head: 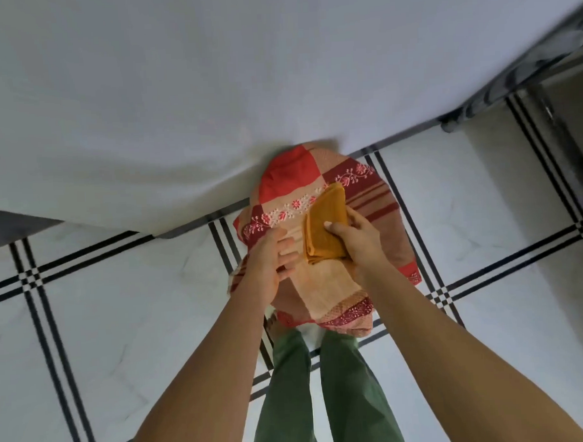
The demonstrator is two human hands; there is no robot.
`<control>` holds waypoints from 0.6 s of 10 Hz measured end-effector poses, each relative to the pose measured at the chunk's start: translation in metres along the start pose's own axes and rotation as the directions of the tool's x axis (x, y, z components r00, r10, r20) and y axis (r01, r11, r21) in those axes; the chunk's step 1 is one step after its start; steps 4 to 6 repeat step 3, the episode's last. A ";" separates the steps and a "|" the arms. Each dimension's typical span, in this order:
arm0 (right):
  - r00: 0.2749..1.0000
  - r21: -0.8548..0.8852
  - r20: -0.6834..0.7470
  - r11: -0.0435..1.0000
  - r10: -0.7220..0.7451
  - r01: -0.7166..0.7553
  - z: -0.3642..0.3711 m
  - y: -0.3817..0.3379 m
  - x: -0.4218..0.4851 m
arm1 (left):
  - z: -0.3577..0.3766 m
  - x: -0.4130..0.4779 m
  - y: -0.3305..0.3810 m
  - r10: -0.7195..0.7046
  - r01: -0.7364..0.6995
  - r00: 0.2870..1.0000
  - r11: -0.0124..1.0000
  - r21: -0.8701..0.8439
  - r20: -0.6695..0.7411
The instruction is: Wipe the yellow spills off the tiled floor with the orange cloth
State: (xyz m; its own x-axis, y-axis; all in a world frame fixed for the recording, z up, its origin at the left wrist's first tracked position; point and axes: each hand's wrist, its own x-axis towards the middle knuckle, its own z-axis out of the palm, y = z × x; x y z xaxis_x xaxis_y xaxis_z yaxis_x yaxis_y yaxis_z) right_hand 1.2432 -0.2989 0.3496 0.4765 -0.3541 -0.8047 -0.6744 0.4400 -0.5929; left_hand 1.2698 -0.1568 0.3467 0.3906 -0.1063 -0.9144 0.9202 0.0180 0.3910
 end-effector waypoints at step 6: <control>0.972 -0.065 -0.138 0.977 0.193 -0.203 -0.021 0.069 0.063 | 0.015 0.065 -0.050 -0.094 0.086 0.989 0.994 -0.071 -0.118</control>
